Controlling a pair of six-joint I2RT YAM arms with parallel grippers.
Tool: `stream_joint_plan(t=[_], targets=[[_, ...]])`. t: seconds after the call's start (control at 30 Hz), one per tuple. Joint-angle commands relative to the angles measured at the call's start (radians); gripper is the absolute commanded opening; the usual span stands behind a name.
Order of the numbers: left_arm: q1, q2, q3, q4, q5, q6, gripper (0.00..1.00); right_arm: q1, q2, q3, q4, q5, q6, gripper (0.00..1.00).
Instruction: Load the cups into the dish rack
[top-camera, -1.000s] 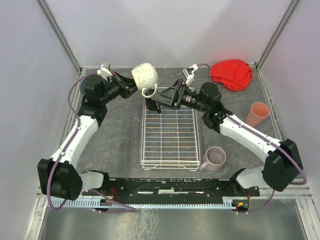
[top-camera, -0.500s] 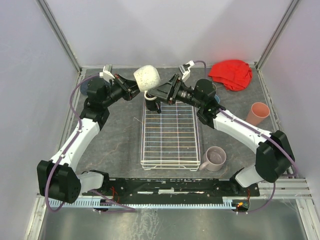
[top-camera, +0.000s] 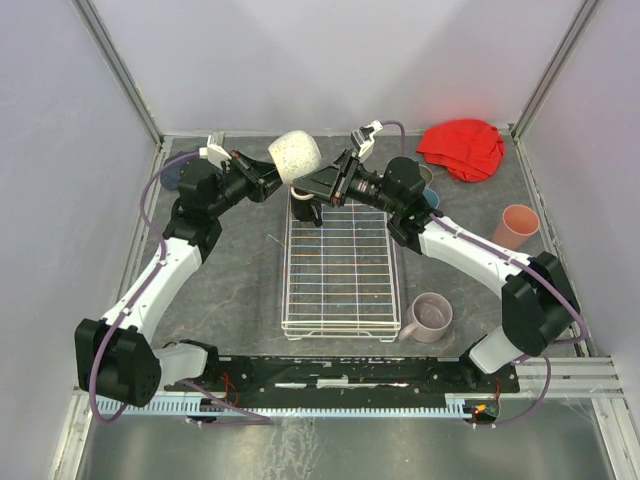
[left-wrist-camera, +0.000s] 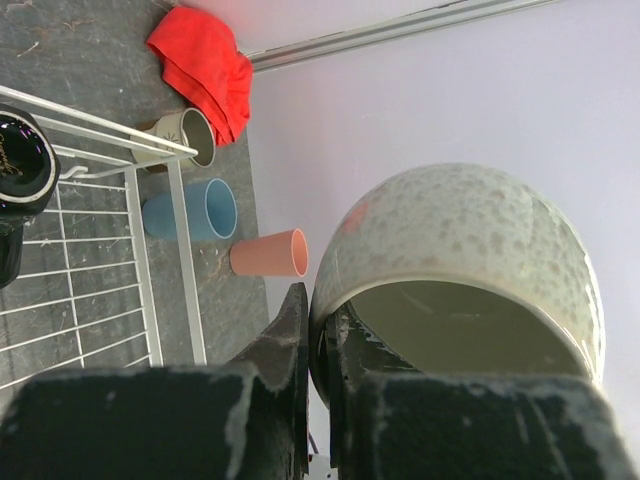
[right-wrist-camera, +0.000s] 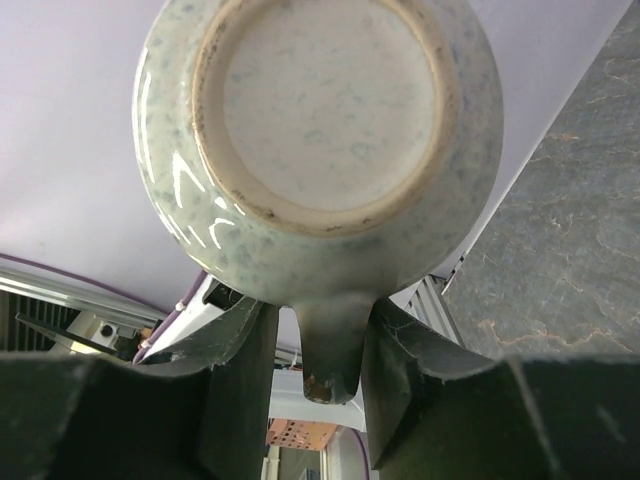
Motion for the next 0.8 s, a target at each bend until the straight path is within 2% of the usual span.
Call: stream_joint_plan(t=[0.0, 0.13, 0.33, 0.47, 0.57, 0.63, 0.67, 0.77], targets=[[-0.020, -0.037, 0.015, 0.146, 0.036, -0.039, 0.03, -0.002, 0.002, 0.040, 0.097, 0.014, 0.018, 0.43], [-0.026, -0.040, 0.010, 0.146, 0.032, -0.035, 0.03, -0.002, 0.006, 0.038, 0.103, 0.018, 0.028, 0.41], [-0.040, -0.043, -0.003, 0.146, 0.017, -0.031, 0.03, -0.002, 0.024, 0.048, 0.114, 0.029, 0.050, 0.34], [-0.053, -0.037, -0.002, 0.146, 0.011, -0.024, 0.03, 0.000, 0.028, 0.058, 0.106, 0.033, 0.050, 0.23], [-0.061, -0.031, 0.000, 0.144, 0.007, -0.016, 0.03, 0.002, 0.027, 0.050, 0.112, 0.043, 0.058, 0.03], [-0.062, -0.028, 0.001, 0.134, 0.003, 0.000, 0.03, 0.003, 0.018, 0.035, 0.116, 0.057, 0.060, 0.01], [-0.063, -0.029, 0.004, 0.122, -0.001, 0.013, 0.03, 0.002, 0.007, 0.026, 0.109, 0.065, 0.052, 0.01], [-0.062, -0.033, 0.016, 0.076, -0.022, 0.051, 0.16, 0.002, -0.035, 0.015, 0.033, 0.081, -0.020, 0.01]])
